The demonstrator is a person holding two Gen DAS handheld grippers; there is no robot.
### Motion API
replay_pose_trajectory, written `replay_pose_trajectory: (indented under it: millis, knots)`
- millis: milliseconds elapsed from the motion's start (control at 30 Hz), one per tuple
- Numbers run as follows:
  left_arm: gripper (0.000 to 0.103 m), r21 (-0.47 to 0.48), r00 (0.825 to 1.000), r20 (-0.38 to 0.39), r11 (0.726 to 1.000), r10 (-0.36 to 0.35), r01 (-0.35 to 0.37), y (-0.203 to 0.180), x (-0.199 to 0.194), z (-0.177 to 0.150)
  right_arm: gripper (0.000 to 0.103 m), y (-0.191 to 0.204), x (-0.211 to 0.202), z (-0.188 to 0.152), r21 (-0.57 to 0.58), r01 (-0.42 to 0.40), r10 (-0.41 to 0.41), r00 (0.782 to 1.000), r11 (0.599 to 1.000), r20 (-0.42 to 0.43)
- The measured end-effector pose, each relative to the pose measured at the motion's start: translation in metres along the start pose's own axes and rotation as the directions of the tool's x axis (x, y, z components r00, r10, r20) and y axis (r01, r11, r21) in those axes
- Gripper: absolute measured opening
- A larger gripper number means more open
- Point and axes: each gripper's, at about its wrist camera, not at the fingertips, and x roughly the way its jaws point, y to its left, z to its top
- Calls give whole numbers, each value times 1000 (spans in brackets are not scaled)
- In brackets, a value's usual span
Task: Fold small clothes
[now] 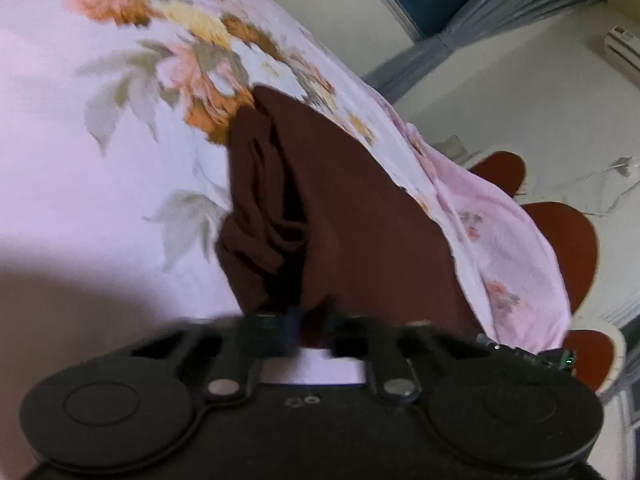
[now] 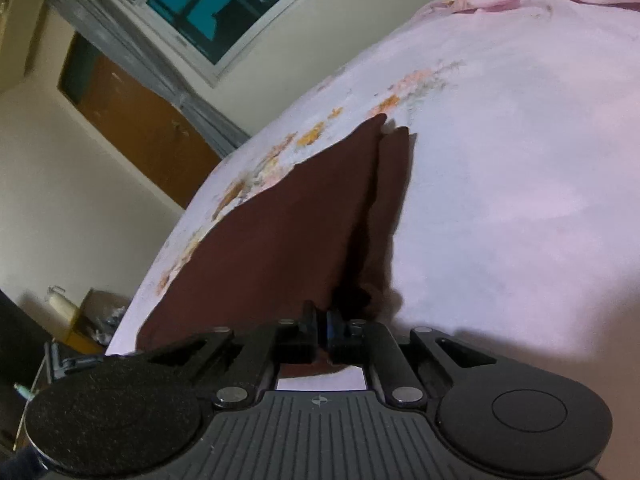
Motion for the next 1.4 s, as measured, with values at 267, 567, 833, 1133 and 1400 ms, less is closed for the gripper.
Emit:
replay_pose_trajectory:
  millis: [267, 567, 833, 1133, 1400]
  knots:
    - [2, 15, 997, 74, 999, -31, 30, 13, -19, -20, 4, -10, -12, -15, 7, 11, -10, 1000, 1000, -6]
    - [7, -49, 997, 64, 998, 49, -46, 26, -16, -21, 4, -19, -9, -22, 40, 63, -62, 998, 997, -5]
    - [26, 11, 963, 253, 995, 93, -99, -18, -70, -6, 4, 21, -38, -2, -97, 173, -161, 980, 980, 121]
    - [19, 155, 988, 27, 976, 153, -155, -33, 42, 7, 2, 11, 51, 13, -199, 218, -236, 969, 955, -72]
    - [78, 192, 953, 230, 950, 200, -246, -42, 7, 50, 3, 37, 42, 46, -309, 215, -213, 976, 926, 40]
